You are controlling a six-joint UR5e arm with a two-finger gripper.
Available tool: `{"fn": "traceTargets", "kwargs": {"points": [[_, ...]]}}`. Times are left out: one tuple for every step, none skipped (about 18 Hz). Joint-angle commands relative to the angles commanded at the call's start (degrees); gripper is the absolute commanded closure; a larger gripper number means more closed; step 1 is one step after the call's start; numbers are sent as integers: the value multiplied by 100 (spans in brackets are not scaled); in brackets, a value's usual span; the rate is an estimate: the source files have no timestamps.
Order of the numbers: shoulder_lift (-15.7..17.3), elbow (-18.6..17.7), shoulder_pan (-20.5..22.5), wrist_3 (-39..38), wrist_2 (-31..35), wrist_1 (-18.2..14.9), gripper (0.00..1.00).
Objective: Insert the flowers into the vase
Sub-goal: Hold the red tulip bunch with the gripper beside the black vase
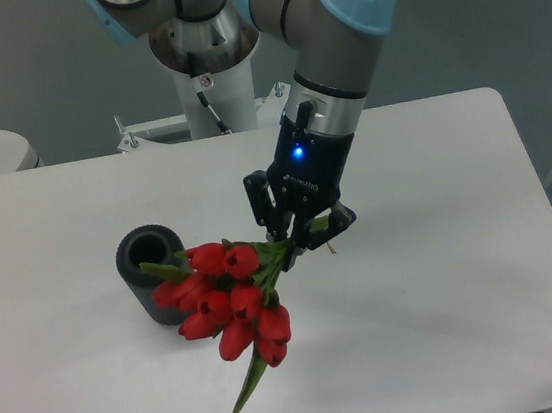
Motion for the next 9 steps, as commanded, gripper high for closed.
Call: {"fn": "traceTargets", "kwargs": {"points": [[0,-9,0,9,0,9,83],[0,-35,9,9,0,18,83],[0,-26,0,0,-9,18,83],[0,-18,-35,-17,-9,26,83],[0,-17,-70,-70,-9,35,83],[0,-17,-88,-157,-17,35,83],[35,-26,-97,-263,-18,44,83],[44,-18,-114,-342,-26,53,83],[44,-17,-175,-430,-96,53,83]]}}
